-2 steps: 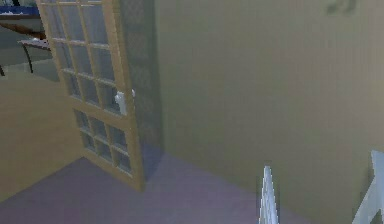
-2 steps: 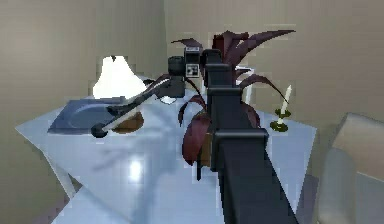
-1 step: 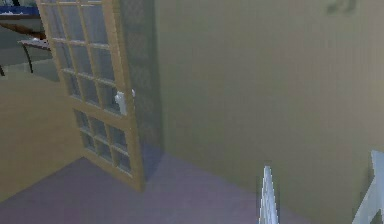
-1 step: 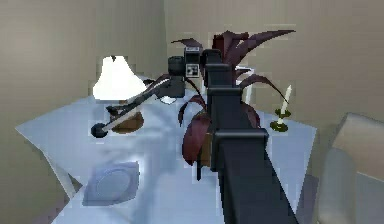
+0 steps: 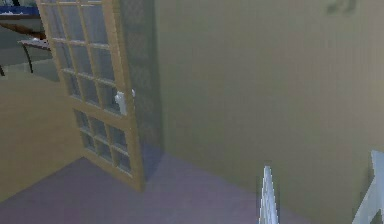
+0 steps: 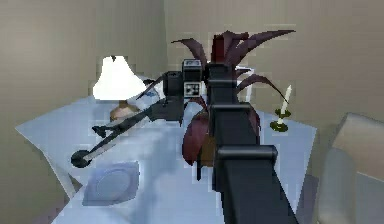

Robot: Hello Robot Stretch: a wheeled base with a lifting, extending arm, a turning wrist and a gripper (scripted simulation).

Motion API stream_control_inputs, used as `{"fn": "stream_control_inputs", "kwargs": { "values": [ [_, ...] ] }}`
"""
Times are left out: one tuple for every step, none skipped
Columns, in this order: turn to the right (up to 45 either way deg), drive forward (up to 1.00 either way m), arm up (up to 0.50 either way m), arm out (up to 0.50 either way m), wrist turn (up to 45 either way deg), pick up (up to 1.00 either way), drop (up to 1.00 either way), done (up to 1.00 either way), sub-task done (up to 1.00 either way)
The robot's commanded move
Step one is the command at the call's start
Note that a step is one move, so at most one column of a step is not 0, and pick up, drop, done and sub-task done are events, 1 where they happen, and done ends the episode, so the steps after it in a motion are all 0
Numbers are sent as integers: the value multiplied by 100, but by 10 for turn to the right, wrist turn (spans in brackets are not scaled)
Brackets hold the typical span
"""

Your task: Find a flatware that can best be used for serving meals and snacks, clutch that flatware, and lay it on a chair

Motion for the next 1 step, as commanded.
{"fn": "stream_control_inputs", "kwargs": {
  "values": [
    [0, 0, 0, 0, -390, 0, 0, 0, 0]
  ]
}}
